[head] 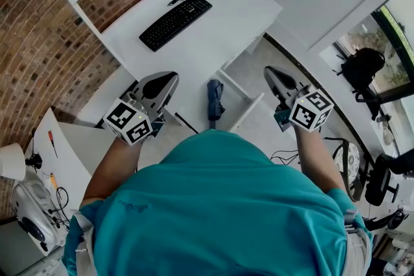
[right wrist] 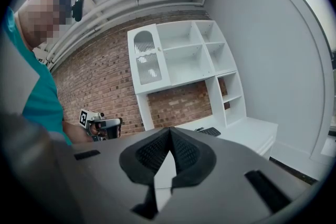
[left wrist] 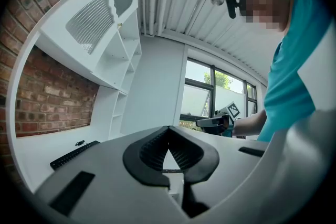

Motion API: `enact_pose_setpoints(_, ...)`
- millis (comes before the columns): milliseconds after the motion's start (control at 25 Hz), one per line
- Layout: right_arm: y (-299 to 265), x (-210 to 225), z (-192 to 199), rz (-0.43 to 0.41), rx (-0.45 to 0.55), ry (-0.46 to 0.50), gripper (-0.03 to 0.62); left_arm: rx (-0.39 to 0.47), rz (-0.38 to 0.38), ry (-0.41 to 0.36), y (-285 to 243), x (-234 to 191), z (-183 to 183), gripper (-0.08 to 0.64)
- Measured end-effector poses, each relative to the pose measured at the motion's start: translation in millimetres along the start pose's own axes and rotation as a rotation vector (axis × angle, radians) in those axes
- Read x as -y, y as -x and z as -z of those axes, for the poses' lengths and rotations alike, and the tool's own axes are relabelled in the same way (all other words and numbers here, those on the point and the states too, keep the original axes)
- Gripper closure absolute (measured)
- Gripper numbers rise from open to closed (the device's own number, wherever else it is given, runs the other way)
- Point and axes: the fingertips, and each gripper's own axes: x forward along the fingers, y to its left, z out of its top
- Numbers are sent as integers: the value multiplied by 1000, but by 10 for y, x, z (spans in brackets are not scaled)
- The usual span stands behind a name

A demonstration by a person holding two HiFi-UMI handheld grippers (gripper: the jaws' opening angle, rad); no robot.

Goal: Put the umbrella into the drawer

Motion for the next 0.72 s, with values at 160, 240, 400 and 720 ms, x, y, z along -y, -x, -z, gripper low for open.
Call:
enact_pose_setpoints(160, -16, -21, 13, -7, -3, 1, 571, -4, -4, -7, 23, 14, 6, 545)
enact_pose_setpoints(240, -19, -22, 14, -6, -4, -1, 571, -6, -5, -7, 30, 18, 13, 545)
enact_pose_setpoints(400, -27, -35, 10, -11, 5, -3, 571, -11, -7, -9, 44, 25, 33, 545)
enact_pose_setpoints(720, -19, -55, -9, -12, 5, 9, 571, -13, -7, -10, 57, 34, 36, 545)
